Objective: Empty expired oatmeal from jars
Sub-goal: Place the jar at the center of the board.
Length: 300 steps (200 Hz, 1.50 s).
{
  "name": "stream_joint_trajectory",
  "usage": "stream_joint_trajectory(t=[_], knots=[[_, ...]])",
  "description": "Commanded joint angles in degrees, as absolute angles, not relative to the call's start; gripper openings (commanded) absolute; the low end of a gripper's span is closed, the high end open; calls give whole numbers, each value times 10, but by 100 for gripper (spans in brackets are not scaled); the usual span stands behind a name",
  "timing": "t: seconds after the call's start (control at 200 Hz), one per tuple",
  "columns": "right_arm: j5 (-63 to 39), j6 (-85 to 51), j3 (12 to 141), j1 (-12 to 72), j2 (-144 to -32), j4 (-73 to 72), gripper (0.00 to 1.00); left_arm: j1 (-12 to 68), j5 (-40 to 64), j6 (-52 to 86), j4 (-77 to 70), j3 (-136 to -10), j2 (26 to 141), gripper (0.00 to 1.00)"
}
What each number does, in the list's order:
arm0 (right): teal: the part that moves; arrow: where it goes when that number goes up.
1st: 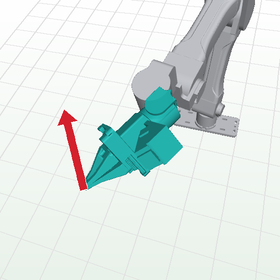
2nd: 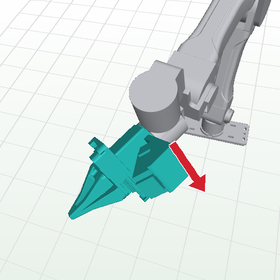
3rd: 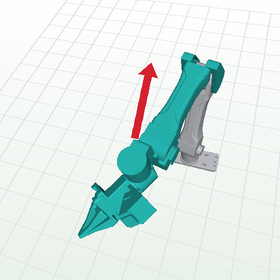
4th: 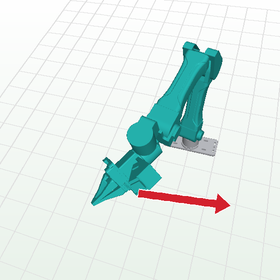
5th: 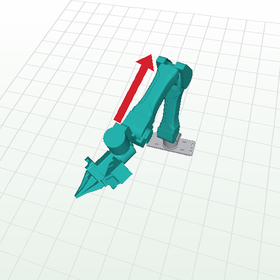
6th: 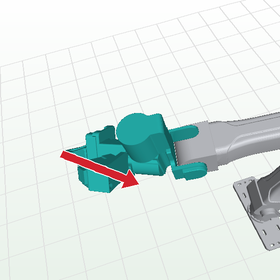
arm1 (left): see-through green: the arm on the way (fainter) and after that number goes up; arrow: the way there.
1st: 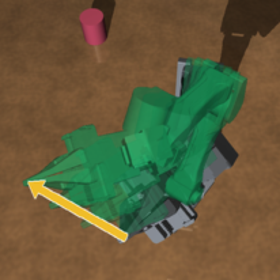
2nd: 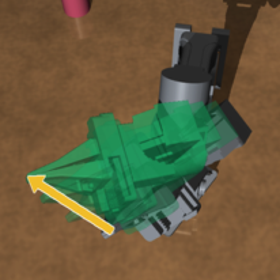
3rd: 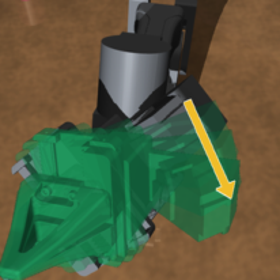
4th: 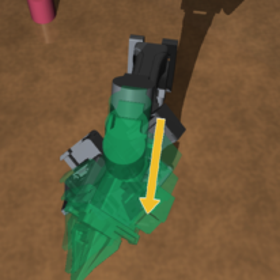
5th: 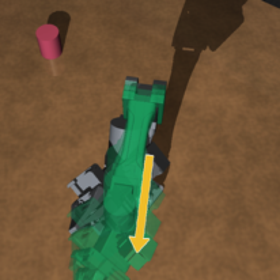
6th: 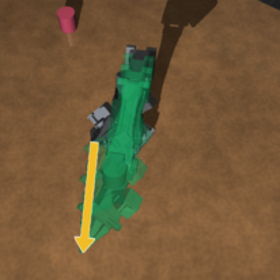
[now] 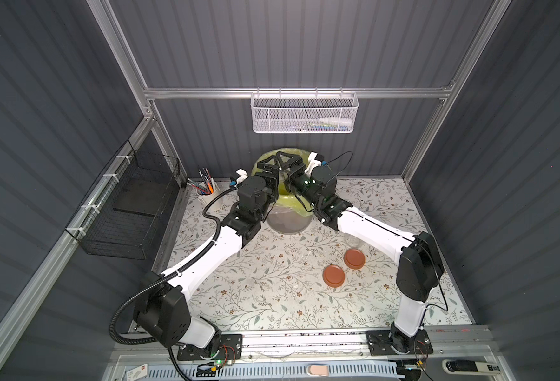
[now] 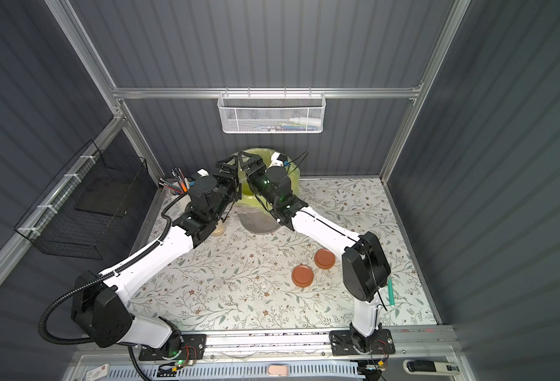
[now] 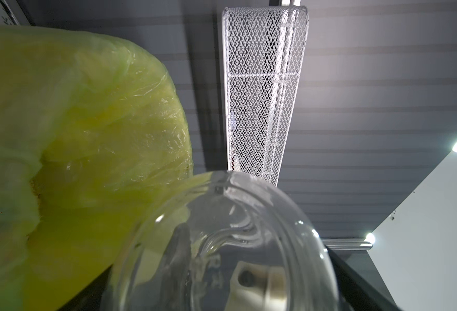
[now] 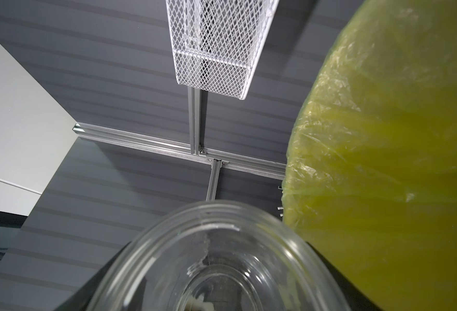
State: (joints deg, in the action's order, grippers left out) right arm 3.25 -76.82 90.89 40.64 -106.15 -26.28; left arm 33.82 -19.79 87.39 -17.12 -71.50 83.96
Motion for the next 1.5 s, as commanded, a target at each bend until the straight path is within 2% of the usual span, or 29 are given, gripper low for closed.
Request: stream_joint_trajectory(t=[0.0, 0.135, 0.365, 0.645, 0.955, 1.301, 1.496], knots=[[49, -731, 933, 399, -1038, -272, 54, 332, -208, 846, -178, -722, 821, 100], [44, -722, 939, 395, -1039, -272, 53, 325, -194, 846, -174, -724, 818, 100], [40, -702, 968, 387, -1041, -262, 51, 312, -173, 771, -112, -773, 808, 100], [5, -659, 991, 372, -1016, -158, 50, 284, -157, 699, -50, -768, 770, 100], [-39, -597, 952, 357, -923, -64, 50, 268, -112, 580, 42, -788, 755, 100], [-80, -534, 864, 354, -799, 58, 51, 271, -97, 516, 102, -713, 679, 100], [-94, -525, 769, 354, -715, 132, 51, 274, -81, 476, 154, -685, 645, 100]])
